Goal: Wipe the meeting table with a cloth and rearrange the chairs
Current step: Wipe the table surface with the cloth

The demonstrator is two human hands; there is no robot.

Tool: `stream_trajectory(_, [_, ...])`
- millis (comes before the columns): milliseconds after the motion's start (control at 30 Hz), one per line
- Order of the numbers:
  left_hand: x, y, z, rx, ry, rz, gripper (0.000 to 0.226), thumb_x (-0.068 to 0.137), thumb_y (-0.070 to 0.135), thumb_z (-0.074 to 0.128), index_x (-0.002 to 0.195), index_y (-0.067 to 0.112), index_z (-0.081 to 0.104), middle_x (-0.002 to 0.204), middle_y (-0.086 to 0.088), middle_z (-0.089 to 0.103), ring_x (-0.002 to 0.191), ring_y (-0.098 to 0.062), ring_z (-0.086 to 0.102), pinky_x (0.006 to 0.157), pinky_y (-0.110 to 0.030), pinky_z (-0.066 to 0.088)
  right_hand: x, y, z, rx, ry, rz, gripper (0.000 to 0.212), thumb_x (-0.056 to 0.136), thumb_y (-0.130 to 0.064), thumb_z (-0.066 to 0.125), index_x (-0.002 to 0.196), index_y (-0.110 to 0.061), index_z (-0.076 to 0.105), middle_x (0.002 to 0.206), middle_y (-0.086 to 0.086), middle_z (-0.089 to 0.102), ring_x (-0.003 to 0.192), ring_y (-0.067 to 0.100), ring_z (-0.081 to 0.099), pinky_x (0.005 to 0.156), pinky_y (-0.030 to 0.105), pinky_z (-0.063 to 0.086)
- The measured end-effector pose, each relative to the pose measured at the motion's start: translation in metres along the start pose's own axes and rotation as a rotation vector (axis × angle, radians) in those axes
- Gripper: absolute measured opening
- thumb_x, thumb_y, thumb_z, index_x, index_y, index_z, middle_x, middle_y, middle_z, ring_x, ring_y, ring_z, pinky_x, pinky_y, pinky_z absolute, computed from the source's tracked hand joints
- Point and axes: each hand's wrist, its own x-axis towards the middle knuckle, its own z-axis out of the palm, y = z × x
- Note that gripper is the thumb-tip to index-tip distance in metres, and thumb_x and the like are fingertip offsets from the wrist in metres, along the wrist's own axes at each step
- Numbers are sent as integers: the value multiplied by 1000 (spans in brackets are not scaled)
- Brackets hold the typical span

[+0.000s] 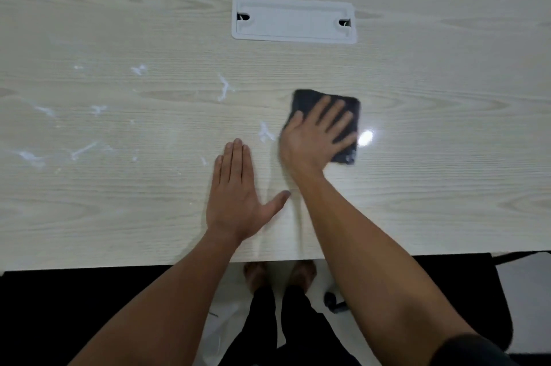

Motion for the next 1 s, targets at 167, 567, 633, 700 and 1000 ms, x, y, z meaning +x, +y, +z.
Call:
stream_trajectory(167, [0, -1, 1, 9, 7, 3, 123, 88, 88, 37, 164, -3, 7, 175, -19, 2, 163, -29, -1, 132, -48, 8, 37, 9, -7, -117, -206, -822, 61, 110, -51, 18, 168, -31, 14, 176, -3, 9, 163, 24, 3, 128, 57, -3])
stream_trajectory(567, [-1, -1, 1, -63, 31, 16, 123, 87, 86, 44, 164, -5, 12, 174, -20, 7, 163, -30, 3, 131, -51, 12, 30, 15, -10, 37, 5, 234, 71, 109, -51, 16, 168, -17, -2, 176, 11, -7, 161, 37, -10, 122, 69, -10])
stream_trajectory(633, [0, -1, 1, -56, 17, 13, 123, 88, 87, 42, 164, -4, 11, 174, -20, 5, 163, -30, 2, 132, -50, 11, 24, -20, 4, -2, -39, 2, 70, 109, -50, 16, 168, -18, -1, 176, 10, -6, 162, 35, -9, 123, 66, -14])
stream_trajectory(700, [1, -2, 0, -39, 0, 8, 123, 88, 87, 40, 164, -3, 9, 175, -20, 3, 163, -30, 0, 132, -50, 10, 23, -31, 7, -80, -123, -383, 67, 109, -50, 14, 169, -22, 2, 177, 3, -4, 162, 30, -7, 124, 58, -17])
stream_trajectory(1000, [-2, -3, 3, -95, 19, 12, 123, 88, 88, 38, 165, -1, 4, 176, -16, -1, 163, -26, -8, 132, -48, 7, 110, -16, -20, -88, -156, -298, 69, 108, -55, 13, 169, -26, 0, 177, 4, -6, 162, 30, -10, 125, 61, -13])
